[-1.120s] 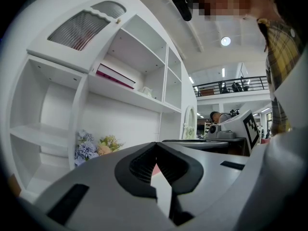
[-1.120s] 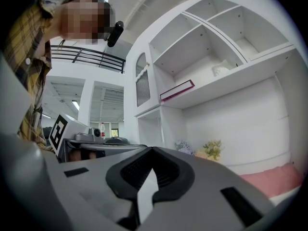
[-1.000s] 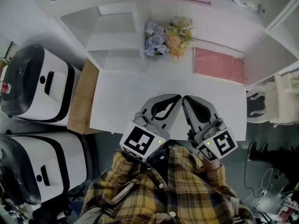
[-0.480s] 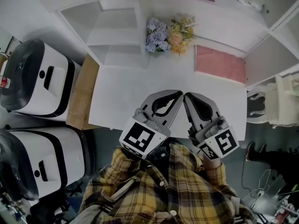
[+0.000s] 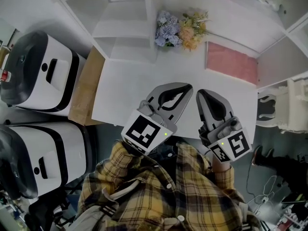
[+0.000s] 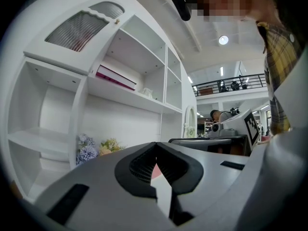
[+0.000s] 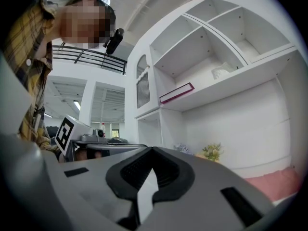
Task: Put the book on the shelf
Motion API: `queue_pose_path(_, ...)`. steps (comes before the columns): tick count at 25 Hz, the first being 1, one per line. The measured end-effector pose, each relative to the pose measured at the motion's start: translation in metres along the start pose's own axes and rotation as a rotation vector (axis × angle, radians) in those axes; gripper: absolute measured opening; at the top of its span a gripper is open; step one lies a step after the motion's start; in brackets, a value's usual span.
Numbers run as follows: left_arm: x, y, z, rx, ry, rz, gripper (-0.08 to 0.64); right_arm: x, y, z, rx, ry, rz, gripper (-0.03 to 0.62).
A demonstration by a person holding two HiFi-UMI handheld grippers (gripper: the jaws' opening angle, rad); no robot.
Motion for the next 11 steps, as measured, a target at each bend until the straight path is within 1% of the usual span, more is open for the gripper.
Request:
queue_pose_path(5,-0.009,-0.007,-0.008,-0.004,0.012,0.039,0.020,0.000,0.000,0.001,-0.004,-0.005,-0.002,0.017)
queue_pose_path(8,-0.013,-0.007,-0.009,0.012,0.042,0.040,0.020,-0.001,0.000,0.003,0.000,-0.011,0.005,0.017)
queue_pose_path(11,-0.015,-0.004,-0.012,0.047,0.087,0.033,0.020,-0.004,-0.001,0.006,0.023,-0.020,0.028,0.017)
Point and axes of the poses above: the fingertips, and each gripper's own axes: y forward along the fingers, z to its right, x out of its underside, the point moved 4 cm from there along -y, backward along the fingers, and after that the axes turned 2 degrees about -y, right-handed, at the moved point
